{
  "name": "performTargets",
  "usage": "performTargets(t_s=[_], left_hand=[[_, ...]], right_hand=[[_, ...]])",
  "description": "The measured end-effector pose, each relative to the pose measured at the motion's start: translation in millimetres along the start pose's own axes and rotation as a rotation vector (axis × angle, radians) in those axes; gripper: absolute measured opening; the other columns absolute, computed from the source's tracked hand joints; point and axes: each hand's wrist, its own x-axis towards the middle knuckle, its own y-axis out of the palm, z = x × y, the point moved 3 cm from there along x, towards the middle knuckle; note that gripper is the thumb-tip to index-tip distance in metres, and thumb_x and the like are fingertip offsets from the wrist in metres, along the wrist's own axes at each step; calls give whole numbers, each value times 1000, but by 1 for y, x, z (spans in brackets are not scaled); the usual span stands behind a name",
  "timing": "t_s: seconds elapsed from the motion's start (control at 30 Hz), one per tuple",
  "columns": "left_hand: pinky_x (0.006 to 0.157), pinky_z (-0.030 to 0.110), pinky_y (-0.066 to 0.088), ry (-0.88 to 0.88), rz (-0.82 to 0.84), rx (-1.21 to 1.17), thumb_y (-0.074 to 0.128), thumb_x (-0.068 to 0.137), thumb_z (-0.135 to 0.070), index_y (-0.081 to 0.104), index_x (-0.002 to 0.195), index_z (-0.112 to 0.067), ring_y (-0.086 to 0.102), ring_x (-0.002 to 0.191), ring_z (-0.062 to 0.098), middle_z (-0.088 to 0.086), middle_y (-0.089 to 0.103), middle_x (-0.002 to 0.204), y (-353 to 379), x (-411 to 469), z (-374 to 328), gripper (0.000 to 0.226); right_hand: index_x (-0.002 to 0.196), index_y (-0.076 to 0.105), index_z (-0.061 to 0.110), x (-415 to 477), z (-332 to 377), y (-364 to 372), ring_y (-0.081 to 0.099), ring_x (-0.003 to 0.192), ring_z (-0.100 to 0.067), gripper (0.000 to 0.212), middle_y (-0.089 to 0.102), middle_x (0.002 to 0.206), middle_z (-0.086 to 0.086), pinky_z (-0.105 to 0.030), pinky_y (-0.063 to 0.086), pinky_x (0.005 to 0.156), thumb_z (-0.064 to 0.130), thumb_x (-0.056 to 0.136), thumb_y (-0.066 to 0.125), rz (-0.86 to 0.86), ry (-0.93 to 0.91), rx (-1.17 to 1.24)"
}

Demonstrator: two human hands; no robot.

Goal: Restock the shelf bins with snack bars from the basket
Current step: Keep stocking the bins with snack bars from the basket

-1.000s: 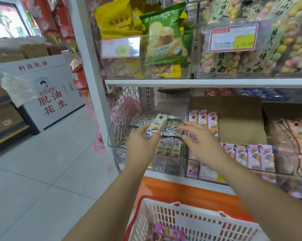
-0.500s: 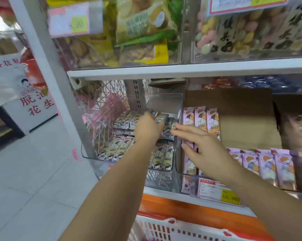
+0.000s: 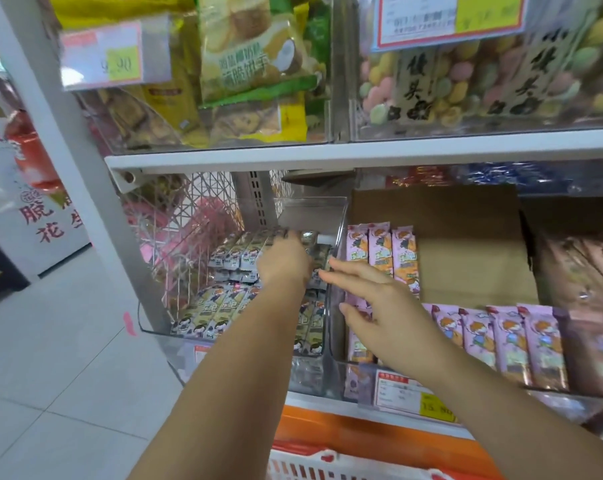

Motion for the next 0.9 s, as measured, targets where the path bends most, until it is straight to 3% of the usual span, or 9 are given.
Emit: performTargets(t_s=[0.13, 0.27, 0.4, 0.47, 0.57, 0.67, 0.77, 0.83, 0.9], left_hand=[[69, 38, 42, 11, -9, -22, 53, 95, -31, 41, 129, -11, 57, 107, 33, 14, 54, 124, -1, 0, 0, 41], [86, 41, 45, 52, 98, -115, 55, 91, -46, 46, 133, -12, 52, 117, 31, 13, 44, 136, -10, -4, 5, 55], [97, 39, 45, 111, 87, -286, 55, 94, -36, 51, 136, -16, 51, 122, 28, 9, 37, 149, -22, -23, 19, 47], [90, 34, 48, 152, 23, -466, 55, 95, -31, 54, 133, -18, 57, 114, 23, 7, 47, 142, -32, -47, 25, 41], [76, 26, 47, 162, -152, -717, 53, 96, -26, 63, 119, -19, 62, 89, 12, 0, 64, 117, -47, -99, 40, 26], [68, 16, 44, 252, -317, -830, 51, 97, -19, 63, 107, -24, 56, 78, 0, -11, 62, 94, -46, -158, 62, 16], [72, 5, 40, 377, -359, -797, 50, 93, -17, 63, 104, -24, 55, 82, -8, -20, 57, 91, -17, -208, 86, 17], [73, 4, 37, 393, -301, -748, 50, 92, -20, 64, 101, -25, 54, 81, -8, -18, 59, 88, 13, -232, 104, 16], [74, 6, 38, 397, -213, -683, 46, 92, -26, 66, 101, -22, 55, 81, -4, -14, 61, 90, 49, -249, 122, 23]], right_hand=[[133, 52, 34, 0, -1, 0, 24, 117, 23, 51, 34, 133, 31, 10, 14, 91, 4, 91, 53, -7, 5, -2], [132, 52, 35, 0, -4, 1, 27, 109, 33, 51, 36, 134, 30, 9, 21, 87, 4, 91, 54, -13, -13, 9], [133, 50, 36, -1, -2, -1, 33, 118, 19, 52, 35, 138, 28, 9, 20, 86, 3, 93, 52, -4, -5, 9], [135, 48, 34, -1, 0, -4, 32, 130, 4, 50, 34, 140, 25, 4, 17, 98, 5, 95, 50, 9, 12, -36], [133, 54, 24, -11, 10, -8, 38, 133, -8, 42, 46, 141, 11, -21, 23, 113, 9, 94, 52, -90, 11, -94], [114, 68, 14, -46, 33, -2, 56, 106, -8, 30, 66, 114, 6, -23, 41, 97, 14, 90, 51, -200, -141, -67], [96, 73, 14, -91, 44, 35, 59, 83, -7, 24, 71, 91, 4, -17, 44, 78, 19, 87, 51, -28, -262, -71], [93, 73, 14, -119, 33, 62, 57, 80, -4, 21, 71, 88, 6, -10, 40, 77, 20, 87, 53, 138, -244, -72], [96, 73, 16, -145, 7, 86, 58, 83, -5, 19, 72, 91, 6, -13, 43, 78, 19, 88, 56, 328, -127, -102]])
